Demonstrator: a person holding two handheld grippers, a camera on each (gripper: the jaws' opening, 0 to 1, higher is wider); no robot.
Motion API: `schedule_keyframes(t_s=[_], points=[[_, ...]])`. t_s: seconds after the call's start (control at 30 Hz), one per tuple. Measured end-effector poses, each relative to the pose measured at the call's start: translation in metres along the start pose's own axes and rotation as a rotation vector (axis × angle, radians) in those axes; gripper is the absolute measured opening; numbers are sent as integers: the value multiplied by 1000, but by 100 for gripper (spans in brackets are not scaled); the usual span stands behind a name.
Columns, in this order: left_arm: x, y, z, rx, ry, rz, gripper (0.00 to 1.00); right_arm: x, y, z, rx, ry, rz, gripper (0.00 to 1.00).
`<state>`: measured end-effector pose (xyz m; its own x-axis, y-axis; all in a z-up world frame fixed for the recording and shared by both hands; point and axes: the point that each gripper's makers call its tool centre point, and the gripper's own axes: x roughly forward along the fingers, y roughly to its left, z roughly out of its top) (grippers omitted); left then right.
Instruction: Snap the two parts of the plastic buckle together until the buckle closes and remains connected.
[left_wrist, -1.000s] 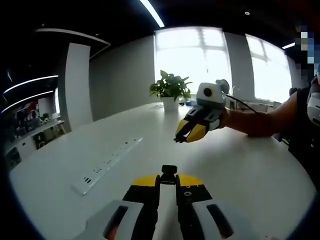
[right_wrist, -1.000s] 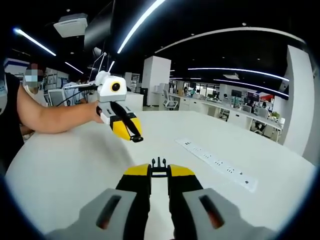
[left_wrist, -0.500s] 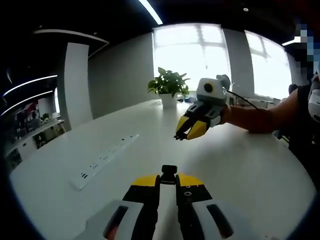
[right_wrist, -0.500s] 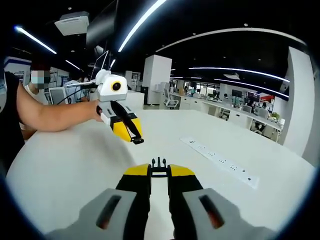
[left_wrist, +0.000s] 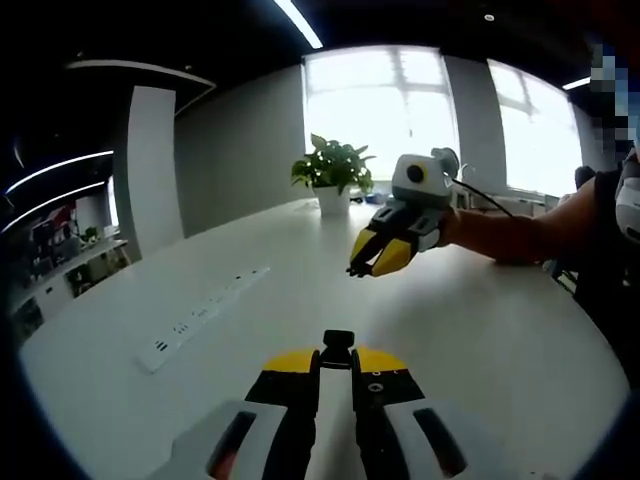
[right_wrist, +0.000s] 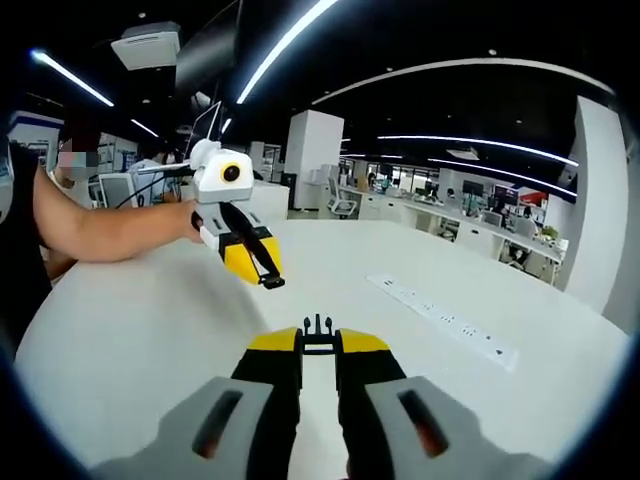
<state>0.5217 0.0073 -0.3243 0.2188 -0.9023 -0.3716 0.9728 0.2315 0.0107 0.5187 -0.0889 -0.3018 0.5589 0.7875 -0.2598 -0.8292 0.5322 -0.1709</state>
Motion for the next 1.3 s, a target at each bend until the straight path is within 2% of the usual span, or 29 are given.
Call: schedule_keyframes(t_s=[0.5, 0.8, 1.13, 1.3], points=[[-9, -16, 0, 2, -8, 11, 10, -13, 20, 0, -11, -3, -2, 11], [-12, -33, 0, 14, -9, 10, 10, -19, 30, 1, -17, -3, -4, 11], [-16, -41, 3, 16, -19, 7, 10, -22, 42, 0, -28, 5, 6, 11], [-17, -42, 3, 15, -28, -1, 10, -25, 42, 0, -23, 3, -7, 11]])
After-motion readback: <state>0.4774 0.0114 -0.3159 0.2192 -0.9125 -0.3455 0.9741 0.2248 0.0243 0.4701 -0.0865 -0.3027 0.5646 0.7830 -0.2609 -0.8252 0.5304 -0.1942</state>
